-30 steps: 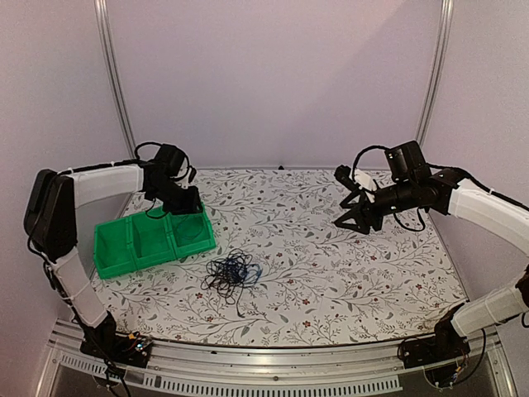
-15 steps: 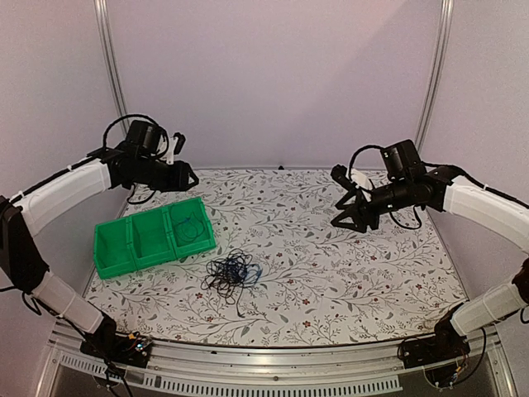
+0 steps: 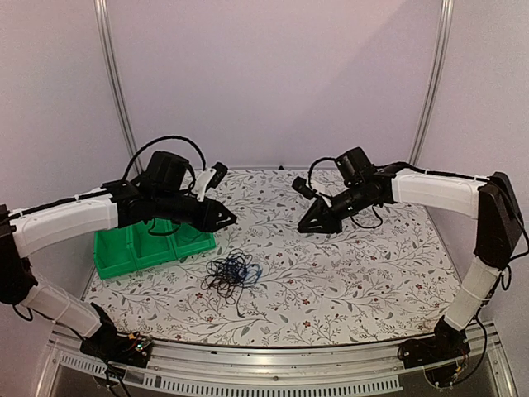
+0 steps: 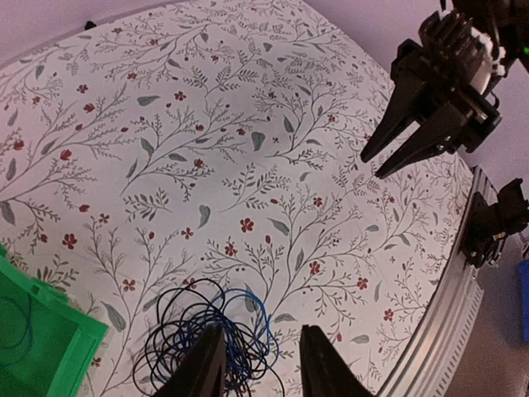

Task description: Untangle the cables

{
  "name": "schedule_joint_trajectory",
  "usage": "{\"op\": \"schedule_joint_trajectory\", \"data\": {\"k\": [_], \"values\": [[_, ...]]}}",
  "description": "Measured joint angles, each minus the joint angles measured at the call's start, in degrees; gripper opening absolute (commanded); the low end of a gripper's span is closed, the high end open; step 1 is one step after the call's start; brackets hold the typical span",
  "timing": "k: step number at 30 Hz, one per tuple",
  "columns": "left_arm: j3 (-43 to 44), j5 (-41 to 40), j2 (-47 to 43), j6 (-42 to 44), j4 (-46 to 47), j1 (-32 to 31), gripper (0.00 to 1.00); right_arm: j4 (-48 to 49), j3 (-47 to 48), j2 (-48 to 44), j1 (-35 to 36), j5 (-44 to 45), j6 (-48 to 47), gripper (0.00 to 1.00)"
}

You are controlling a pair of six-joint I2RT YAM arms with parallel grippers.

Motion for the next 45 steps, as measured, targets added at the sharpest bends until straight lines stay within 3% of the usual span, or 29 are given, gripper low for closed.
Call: {"op": "schedule_joint_trajectory", "data": {"k": [5, 11, 20, 32, 38, 45], "values": [[-7.8, -6.5, -3.3, -6.3, -1.1, -0.5, 0.37, 0.5, 5.1, 6.7, 6.3, -0.9, -0.2, 0.25], [-9.5, -19.2, -9.7, -16.5, -3.0, 0.3, 0.40, -0.3, 12.3, 15.1, 11.5, 0.4, -3.5, 0.40], [-9.7, -24.6, -10.7, -25.1, -5.7, 3.7, 0.40, -2.8, 22.6, 27.2, 14.0, 3.6, -8.2, 0.39], [-9.7, -26.1, -14.1, -25.0, -9.8, 3.9, 0.40, -7.4, 22.9, 30.7, 15.7, 3.4, -14.2, 0.32], [-9.7, -26.0, -14.3, -24.8, -10.0, 3.9, 0.40, -7.4, 23.5, 30.7, 16.5, 3.4, -14.6, 0.00], [-9.9, -22.5, -14.3, -20.3, -7.2, 3.9, 0.41, -8.3, 23.5, 29.8, 16.6, 3.8, -13.4, 0.00]]}}
